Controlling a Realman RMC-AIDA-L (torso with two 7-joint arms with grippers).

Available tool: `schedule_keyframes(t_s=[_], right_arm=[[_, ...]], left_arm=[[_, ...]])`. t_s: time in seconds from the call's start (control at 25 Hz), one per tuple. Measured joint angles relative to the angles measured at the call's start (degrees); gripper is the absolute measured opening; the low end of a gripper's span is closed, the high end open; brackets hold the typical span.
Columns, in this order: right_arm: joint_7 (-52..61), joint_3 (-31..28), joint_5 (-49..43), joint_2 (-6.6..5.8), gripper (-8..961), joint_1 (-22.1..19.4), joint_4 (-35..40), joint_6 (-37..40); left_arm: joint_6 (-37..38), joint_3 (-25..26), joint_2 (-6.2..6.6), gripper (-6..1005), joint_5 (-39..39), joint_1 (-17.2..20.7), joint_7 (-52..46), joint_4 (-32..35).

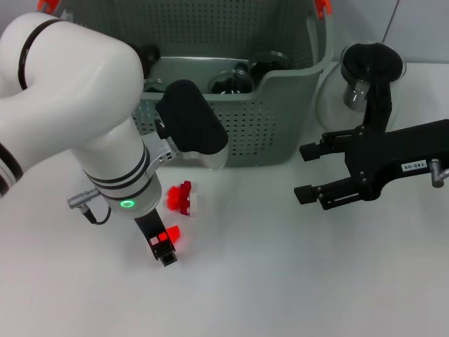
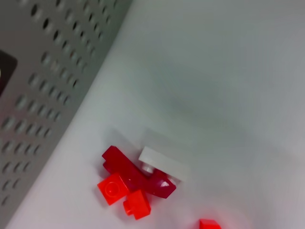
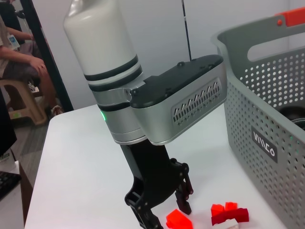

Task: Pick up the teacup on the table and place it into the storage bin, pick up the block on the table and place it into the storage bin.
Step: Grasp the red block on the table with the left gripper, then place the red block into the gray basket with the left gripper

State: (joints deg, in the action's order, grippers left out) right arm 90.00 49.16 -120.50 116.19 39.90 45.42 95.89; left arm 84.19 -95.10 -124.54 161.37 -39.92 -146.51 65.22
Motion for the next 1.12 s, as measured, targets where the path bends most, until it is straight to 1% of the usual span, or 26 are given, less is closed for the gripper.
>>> schedule_keyframes(t_s=[0.48,0.68,0.88,0.96,1.04,1.12], right_arm=[[0.0,-0.1,0.2,-0.01,878,0.0,0.1,-0.3],[0.0,-0.1,0.3,-0.08,877,0.0,0.1,-0.3],[0.0,-0.1,0.4,-0.17,876,0.0,0.1,-0.2],[0.0,-0.1,0.4,-0.19,876,0.0,0.1,-0.2],[0.0,-0.1,0.4,-0.22,877,-0.1,0.1,-0.1],[0.0,-0.1,0.4,-0.26,877,-0.3,0.2,-0.1]], left_arm=[[0.0,0.1,0.13,563,0.0,-0.4,0.1,-0.3],[0.5,0.3,0.19,369,0.0,-0.6,0.2,-0.4],[1.9,0.6,0.17,287,-0.1,-0.6,0.0,1.0],[3.2,0.9,0.17,287,-0.1,-0.4,-0.2,2.7],[5.1,1.8,0.16,287,0.1,0.1,-0.2,5.1],[7.6,3.5,0.16,287,-0.1,1.1,0.0,9.0]])
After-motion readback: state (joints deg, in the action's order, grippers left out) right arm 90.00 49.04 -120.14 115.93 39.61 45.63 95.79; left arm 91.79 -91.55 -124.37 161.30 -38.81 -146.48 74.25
